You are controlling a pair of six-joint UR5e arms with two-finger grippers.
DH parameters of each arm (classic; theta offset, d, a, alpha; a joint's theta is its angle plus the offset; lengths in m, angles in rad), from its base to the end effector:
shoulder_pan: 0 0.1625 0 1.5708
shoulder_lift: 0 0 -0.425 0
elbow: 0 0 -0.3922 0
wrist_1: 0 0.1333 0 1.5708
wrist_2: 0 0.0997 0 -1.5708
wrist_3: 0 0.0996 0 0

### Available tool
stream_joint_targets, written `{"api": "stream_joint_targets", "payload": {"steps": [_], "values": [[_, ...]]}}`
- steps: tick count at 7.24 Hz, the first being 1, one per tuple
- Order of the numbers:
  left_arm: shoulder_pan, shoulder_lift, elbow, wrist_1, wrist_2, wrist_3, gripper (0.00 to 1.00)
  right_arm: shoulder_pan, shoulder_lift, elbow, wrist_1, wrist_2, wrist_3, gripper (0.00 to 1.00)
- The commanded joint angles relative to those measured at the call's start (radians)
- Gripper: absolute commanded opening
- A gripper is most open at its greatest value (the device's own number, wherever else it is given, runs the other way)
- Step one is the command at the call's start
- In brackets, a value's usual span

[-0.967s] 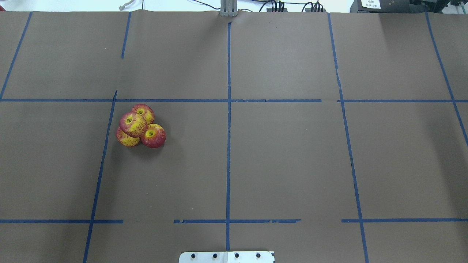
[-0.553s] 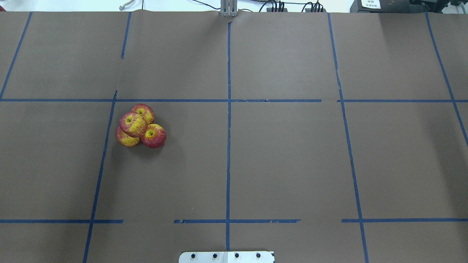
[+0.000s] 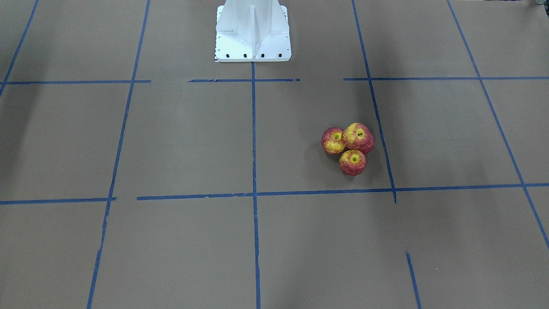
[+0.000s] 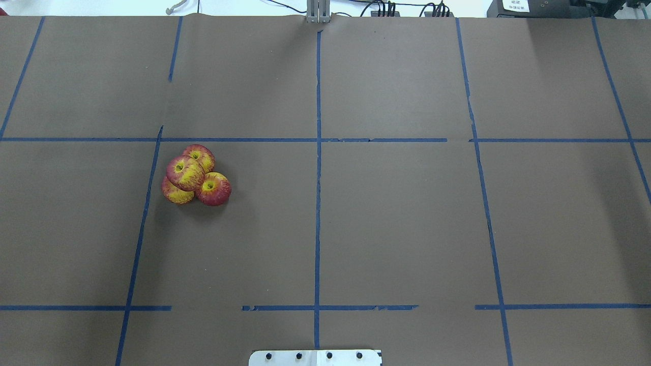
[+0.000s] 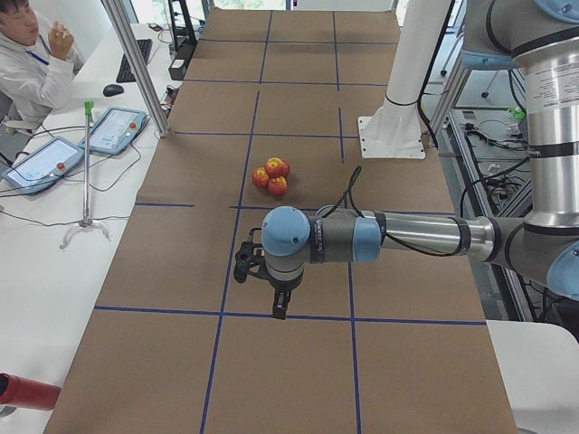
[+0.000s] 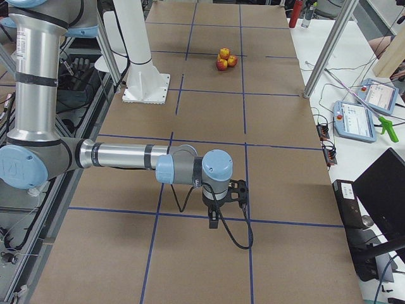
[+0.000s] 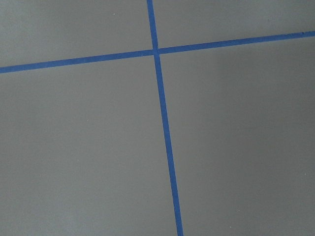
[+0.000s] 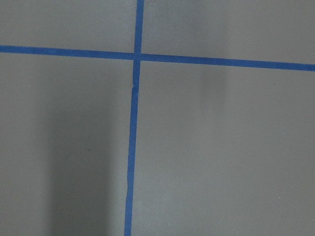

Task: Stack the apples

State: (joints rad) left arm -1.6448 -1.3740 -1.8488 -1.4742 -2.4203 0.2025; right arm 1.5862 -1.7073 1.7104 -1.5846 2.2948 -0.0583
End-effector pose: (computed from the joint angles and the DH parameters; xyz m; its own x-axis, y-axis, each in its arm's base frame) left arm -0.0884 -0.4010 0.6148 0.6591 0.1414 -0.7386 -0.0599 0.9889 0.1359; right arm 0.0740 -0.4322 0.6580 0.7486 -0.0397 0.6618 0.0283 0.9992 0.0279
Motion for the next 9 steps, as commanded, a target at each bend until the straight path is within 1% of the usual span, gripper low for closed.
{"api": "stream_joint_targets", "payload": {"steps": [1, 3, 4, 9], "values": [[0.000, -0.002, -0.001, 0.000, 0.001, 0.000, 1.00, 0.000, 0.000, 0.000, 0.000, 0.000, 0.000, 1.00], [0.000, -0.004, -0.004, -0.002, 0.001, 0.002, 1.00, 0.000, 0.000, 0.000, 0.000, 0.000, 0.000, 1.00], [0.000, 0.001, -0.021, 0.000, 0.001, 0.002, 1.00, 0.000, 0.000, 0.000, 0.000, 0.000, 0.000, 1.00], [0.002, -0.002, -0.015, 0.000, 0.001, 0.000, 1.00, 0.000, 0.000, 0.000, 0.000, 0.000, 0.000, 1.00]]}}
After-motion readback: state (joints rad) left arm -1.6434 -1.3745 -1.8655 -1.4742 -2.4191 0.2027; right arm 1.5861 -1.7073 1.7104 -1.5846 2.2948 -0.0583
